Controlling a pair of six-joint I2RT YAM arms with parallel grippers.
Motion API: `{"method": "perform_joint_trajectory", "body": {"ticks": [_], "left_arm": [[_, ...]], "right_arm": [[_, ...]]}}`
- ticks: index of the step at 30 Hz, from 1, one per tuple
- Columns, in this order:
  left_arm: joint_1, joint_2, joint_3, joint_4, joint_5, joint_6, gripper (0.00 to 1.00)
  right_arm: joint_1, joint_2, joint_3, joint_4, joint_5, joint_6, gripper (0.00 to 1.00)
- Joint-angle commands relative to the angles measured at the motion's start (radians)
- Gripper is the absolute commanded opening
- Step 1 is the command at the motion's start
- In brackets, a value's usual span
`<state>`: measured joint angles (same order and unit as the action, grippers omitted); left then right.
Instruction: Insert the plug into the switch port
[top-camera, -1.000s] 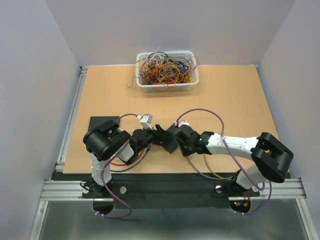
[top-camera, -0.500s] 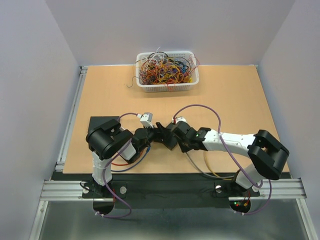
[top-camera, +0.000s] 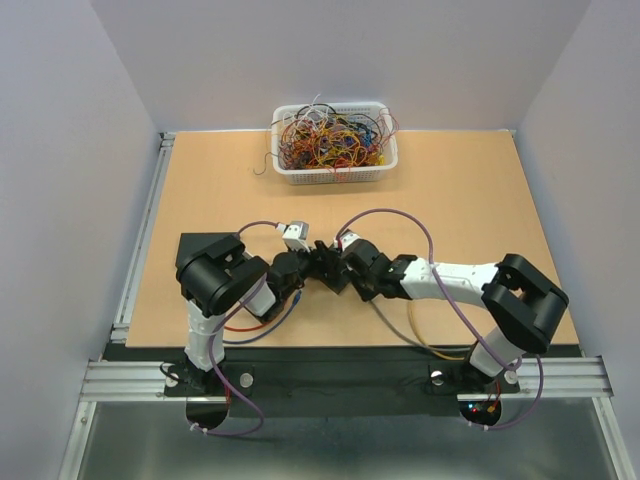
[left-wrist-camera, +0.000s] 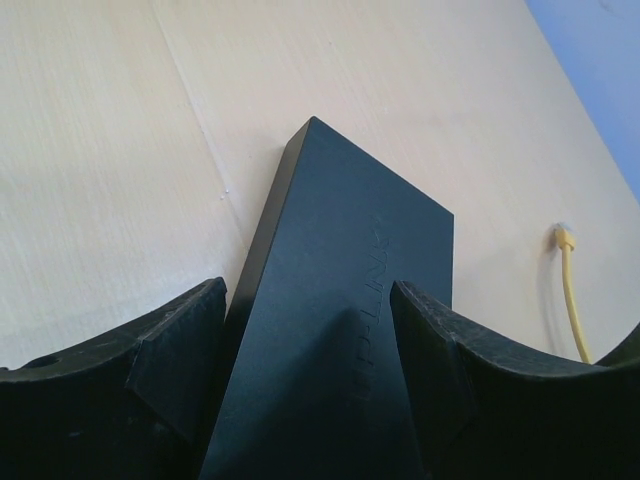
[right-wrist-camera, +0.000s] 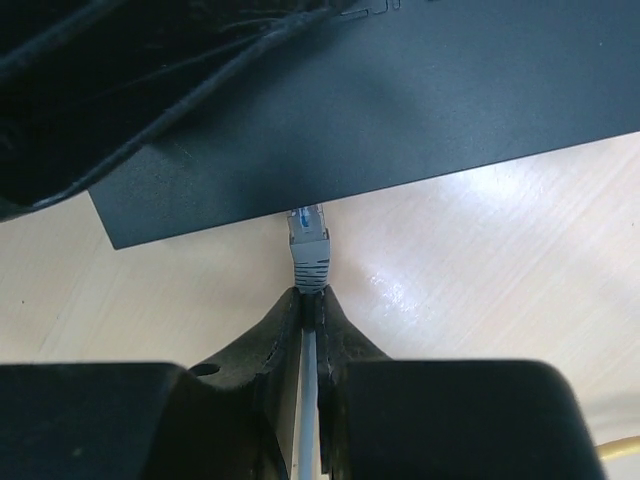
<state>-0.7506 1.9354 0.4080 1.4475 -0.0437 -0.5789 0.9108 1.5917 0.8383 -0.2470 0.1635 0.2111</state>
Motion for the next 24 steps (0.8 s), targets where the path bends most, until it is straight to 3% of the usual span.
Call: {"method": "perform_joint_trajectory", "body": {"ticks": [1,4,12,17,20,24], "left_arm": [[-0.089,0.085,-0.021,-0.443,0.257,-0.110,0.79],[-0.089,0.076,-0.014,-0.478,0.234,-0.121,0.80],[-0.010,-0.085,-0.043,-0.659,0.177,-0.081,0.84],[0.030,-0.174,0.015,-0.891,-0.005,-0.049,0.84],[0.054,-0.184,0.041,-0.916,-0.024,-0.055,0.86],[0.085,-0.202,0.101,-0.980,-0.054,-0.036,0.87]], "right_arm": [[0.030,0.057,0.099,0.690,-0.254,-0.035,0.00],[0.028,0.074,0.093,0.693,-0.243,-0.033,0.00],[0.030,0.018,0.030,0.547,-0.126,0.000,0.21],[0.028,-0.071,-0.037,0.491,-0.099,0.042,0.49],[0.030,-0.130,-0.073,0.448,-0.099,0.092,0.58],[0.030,-0.263,-0.102,0.356,-0.026,0.163,0.61]]}}
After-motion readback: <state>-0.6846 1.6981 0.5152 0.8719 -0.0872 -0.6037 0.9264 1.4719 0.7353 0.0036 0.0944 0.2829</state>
